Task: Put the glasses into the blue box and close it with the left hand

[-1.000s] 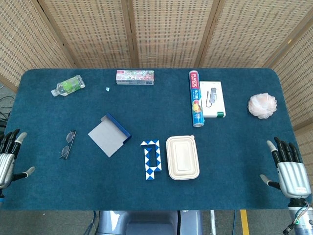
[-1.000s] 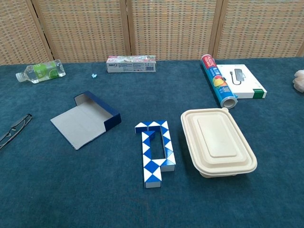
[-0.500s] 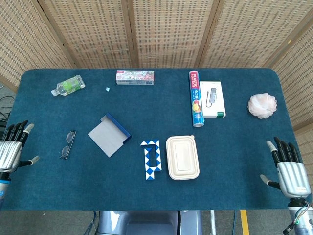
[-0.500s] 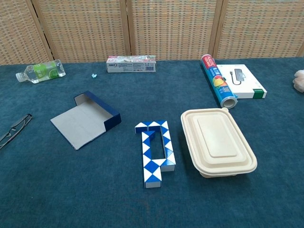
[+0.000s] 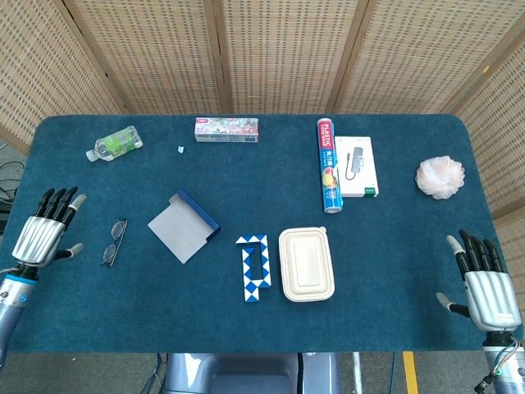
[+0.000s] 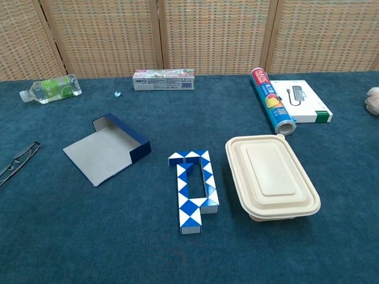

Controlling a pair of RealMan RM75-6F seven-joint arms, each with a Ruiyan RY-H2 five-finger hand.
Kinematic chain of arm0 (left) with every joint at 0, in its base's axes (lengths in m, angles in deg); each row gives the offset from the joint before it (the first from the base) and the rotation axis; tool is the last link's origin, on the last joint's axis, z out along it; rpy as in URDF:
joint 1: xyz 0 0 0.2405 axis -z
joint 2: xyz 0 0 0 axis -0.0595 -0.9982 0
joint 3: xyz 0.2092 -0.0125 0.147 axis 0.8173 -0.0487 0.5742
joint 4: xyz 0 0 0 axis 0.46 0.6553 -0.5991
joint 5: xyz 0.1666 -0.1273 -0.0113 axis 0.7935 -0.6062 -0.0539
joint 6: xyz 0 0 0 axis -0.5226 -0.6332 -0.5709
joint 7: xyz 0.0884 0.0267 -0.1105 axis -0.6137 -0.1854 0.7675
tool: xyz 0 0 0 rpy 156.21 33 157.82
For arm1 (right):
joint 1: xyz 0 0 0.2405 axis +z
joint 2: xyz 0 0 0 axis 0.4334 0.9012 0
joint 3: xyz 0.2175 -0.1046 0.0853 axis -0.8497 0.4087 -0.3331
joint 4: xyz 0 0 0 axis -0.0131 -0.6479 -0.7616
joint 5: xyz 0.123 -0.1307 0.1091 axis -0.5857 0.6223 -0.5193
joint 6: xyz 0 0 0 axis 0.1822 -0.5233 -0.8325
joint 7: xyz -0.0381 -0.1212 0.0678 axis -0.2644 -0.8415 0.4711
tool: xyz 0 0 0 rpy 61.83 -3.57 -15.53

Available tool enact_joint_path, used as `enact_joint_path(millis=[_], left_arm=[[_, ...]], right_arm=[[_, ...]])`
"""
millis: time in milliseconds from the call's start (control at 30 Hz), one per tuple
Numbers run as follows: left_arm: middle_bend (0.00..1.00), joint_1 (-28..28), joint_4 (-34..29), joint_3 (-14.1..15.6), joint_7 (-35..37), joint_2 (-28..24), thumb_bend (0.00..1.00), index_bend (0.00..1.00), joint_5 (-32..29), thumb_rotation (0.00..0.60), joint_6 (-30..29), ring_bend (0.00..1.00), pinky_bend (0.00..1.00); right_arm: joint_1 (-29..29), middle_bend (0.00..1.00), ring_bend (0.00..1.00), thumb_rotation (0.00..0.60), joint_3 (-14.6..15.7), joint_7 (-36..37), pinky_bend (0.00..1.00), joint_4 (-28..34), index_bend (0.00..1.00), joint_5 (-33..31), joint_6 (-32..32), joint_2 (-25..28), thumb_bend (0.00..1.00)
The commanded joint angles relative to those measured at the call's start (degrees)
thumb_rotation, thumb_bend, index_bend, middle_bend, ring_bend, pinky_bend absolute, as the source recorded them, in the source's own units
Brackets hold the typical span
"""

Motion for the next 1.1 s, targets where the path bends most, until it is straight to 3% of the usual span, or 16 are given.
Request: enact_joint_path(millis=[33,500,1100], left_arm=[[0.0,1.83,4.12,0.73,1.48,3.29,0.0,0.0,0.5,0.6,1.1,0.0,0.0],[0.0,3.78,12.52,1.5,2.56,9.74,0.0,0.0,-1.46,0.6,6.93,0.0,0.0],[0.0,4.8,14.82,2.62,0.66,12.53,0.0,0.0,-2.38,0.6,9.83,0.0,0.0]], right_arm=[[0.0,0.0,0.0,0.6,0.0,0.02,0.0,0.01,0.0,0.0,0.01,0.01,0.0],[0.07,0.0,0.0,0.6,-0.02,0.02,0.0,0.06,0.0,-0.08,0.15,0.05,0.0],[0.07,0.0,0.0,0.6,-0.04,0.02,0.0,0.14,0.0,-0.19,0.18,0.05,0.0]])
